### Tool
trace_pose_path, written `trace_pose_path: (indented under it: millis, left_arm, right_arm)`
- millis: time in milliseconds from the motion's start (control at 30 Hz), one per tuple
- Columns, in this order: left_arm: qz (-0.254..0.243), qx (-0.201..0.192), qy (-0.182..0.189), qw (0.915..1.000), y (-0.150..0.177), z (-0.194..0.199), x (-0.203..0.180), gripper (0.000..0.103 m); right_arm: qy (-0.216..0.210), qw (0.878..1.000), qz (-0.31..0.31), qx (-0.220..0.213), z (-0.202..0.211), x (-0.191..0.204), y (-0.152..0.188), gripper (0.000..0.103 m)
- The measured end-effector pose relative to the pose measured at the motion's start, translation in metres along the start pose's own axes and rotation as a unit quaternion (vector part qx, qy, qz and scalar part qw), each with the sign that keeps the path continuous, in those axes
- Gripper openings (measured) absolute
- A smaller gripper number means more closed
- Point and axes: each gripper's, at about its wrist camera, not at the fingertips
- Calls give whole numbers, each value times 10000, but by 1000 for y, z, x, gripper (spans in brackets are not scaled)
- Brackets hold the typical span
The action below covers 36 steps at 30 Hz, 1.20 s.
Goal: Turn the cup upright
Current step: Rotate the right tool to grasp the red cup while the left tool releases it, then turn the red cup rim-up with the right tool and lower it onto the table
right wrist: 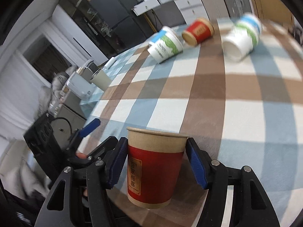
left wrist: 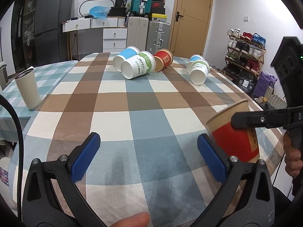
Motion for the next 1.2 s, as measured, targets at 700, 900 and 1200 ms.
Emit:
trace_pose_path:
  millis: [700, 900, 1200]
  left_arm:
    - [15, -2, 4, 10000, 0, 0, 0, 102]
    - [16, -3, 4, 10000, 0, 0, 0, 102]
    - [17, 0, 15, 10000, 0, 0, 0, 102]
  right_arm:
    - [829, 9748, 1193, -1694, -18, 40, -9, 62]
    - [800, 9746, 1332, -1613, -22, 41, -6, 62]
    - [789, 9708, 1763, -1423, -4, 46, 15, 62]
Point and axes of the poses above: each gripper's, at about its wrist camera, not at the fingertips, and z roughly against the way its jaws point, x to its left, y to its underside, and after that the axes turned 7 degrees about -z, right-handed
